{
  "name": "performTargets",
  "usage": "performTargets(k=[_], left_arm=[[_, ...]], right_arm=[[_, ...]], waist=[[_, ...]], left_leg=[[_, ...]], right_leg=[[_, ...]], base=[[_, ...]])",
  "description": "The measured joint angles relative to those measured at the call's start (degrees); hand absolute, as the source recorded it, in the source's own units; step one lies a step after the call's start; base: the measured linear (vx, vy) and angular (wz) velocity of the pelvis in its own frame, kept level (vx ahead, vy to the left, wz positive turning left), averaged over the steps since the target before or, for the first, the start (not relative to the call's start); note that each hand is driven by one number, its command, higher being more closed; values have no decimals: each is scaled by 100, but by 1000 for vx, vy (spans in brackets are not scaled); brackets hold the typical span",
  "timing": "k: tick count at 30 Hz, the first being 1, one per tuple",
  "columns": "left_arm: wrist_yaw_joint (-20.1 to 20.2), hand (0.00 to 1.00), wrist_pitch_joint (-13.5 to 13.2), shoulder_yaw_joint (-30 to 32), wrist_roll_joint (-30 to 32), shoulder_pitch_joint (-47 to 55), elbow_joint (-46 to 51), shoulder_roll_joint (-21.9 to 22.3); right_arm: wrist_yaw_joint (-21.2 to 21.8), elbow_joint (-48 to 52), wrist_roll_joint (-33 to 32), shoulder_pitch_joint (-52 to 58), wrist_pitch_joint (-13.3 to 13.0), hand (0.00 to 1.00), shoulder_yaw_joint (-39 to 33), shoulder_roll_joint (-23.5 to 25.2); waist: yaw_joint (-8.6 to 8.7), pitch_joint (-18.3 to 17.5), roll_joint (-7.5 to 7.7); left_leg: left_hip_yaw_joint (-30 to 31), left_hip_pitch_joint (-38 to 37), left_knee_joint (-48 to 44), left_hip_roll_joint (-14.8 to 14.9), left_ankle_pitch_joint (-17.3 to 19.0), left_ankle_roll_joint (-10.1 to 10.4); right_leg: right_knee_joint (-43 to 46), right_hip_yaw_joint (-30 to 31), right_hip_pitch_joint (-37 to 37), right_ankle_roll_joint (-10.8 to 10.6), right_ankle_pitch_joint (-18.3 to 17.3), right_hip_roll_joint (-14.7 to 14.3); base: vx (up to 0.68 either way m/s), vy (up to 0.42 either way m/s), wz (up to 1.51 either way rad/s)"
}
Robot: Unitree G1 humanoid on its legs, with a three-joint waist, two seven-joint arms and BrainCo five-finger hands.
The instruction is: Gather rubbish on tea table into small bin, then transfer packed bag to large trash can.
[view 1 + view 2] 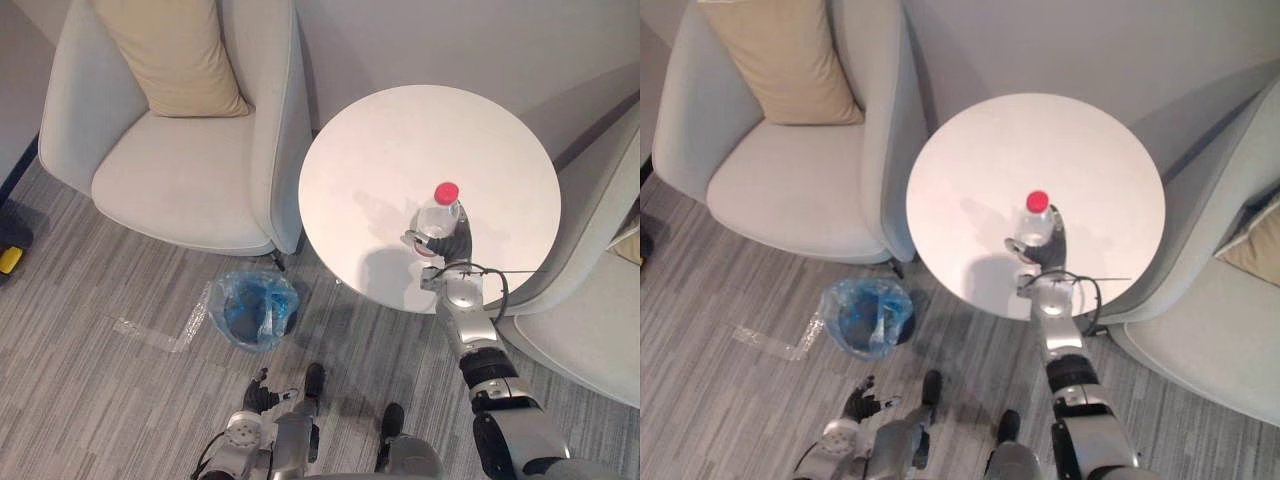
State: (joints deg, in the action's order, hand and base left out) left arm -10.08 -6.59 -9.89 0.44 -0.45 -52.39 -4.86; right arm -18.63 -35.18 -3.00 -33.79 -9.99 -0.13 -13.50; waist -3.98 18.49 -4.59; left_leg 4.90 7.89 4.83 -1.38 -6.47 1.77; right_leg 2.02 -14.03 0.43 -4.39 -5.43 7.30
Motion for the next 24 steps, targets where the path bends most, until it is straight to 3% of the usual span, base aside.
performTargets(k=[7,15,24], left_arm=[[-106,0,16,169,-112,5,-35,35],[-101,0,89,203,-56,14,-132,31],[-79,0,223,135,381,83,-456,19]], right_arm=[[82,217,-162,172,40,100,383,57],[365,2156,-138,1789,18,100,436,226],[744,3546,88,3498,-140,100,482,495]], waist=[[-35,1,-3],[148,-13,11],[378,-591,188]], left_leg=[[-232,-80,8,64,-14,-3],[-328,-290,22,69,-16,0],[-360,-604,98,68,-27,16]], right_leg=[[76,245,-56,-29,18,0],[85,367,52,-47,28,2],[-36,388,356,-72,11,-17]], base=[[-42,-1,-16],[-43,3,-8],[-18,-3,-3]])
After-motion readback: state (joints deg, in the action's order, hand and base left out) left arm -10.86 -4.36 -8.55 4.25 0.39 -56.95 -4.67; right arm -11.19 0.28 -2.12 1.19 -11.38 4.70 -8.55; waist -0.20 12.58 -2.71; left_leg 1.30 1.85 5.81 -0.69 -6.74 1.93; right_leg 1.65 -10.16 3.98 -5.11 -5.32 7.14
